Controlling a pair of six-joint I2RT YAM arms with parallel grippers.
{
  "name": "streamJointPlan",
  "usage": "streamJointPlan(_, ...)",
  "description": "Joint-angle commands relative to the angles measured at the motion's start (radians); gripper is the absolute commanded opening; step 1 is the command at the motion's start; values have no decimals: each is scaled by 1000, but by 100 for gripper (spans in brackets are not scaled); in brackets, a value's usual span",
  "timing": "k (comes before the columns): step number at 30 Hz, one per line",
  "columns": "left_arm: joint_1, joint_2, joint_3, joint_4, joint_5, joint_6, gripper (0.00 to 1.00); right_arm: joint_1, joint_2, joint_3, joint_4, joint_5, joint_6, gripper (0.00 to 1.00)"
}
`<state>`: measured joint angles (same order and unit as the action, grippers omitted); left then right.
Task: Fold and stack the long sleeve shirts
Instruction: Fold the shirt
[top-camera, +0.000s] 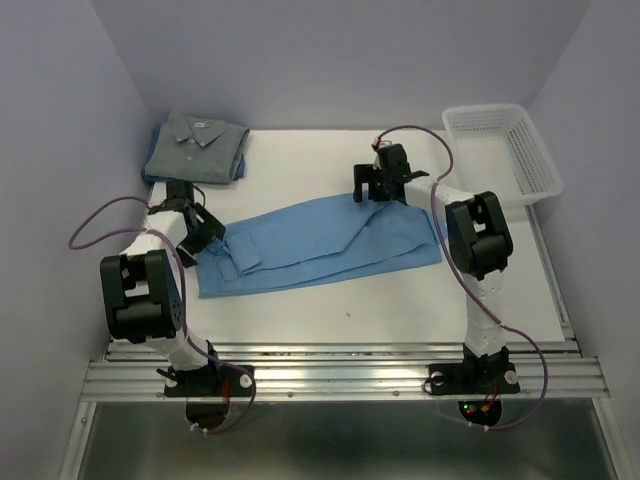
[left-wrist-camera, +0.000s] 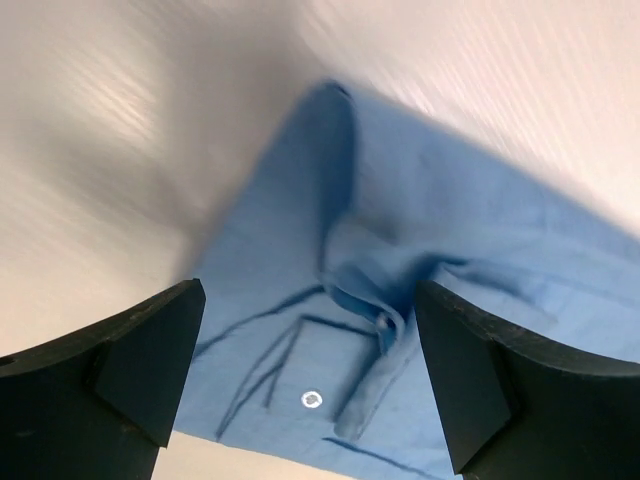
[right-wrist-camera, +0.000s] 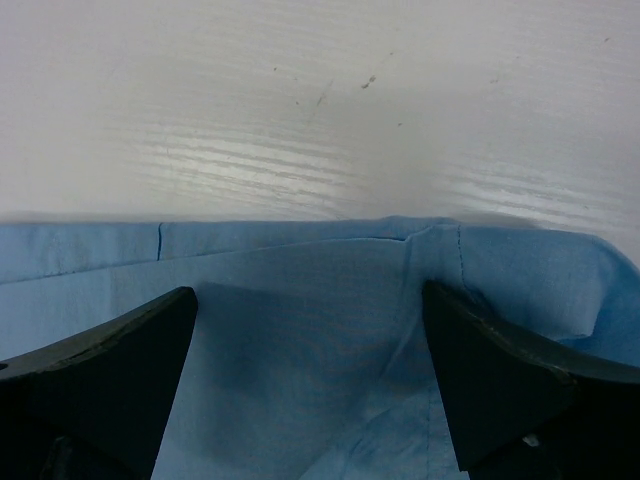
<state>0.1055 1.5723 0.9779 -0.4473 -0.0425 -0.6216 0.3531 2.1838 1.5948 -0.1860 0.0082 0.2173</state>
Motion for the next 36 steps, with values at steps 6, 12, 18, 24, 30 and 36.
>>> streamJointPlan(6,31,-17,277,-301,-324,-118,99,-6,-68,-87,-17,10,-15,100)
streamJointPlan(12,-170,-54,266,-1,176,20,99,-6,-81,-137,19,-1,13,100)
streamJointPlan(18,-387,122,330,45,291,37,99,-6,-75,-153,31,10,11,100)
streamJointPlan(24,-406,209,323,38,221,25,99,-6,-79,-167,42,18,8,100)
streamJointPlan(30,-406,276,350,-72,12,26,99,-6,-85,-190,43,48,4,100)
streamJointPlan(36,-359,223,253,-80,-25,52,99,-16,-96,-210,43,62,14,100)
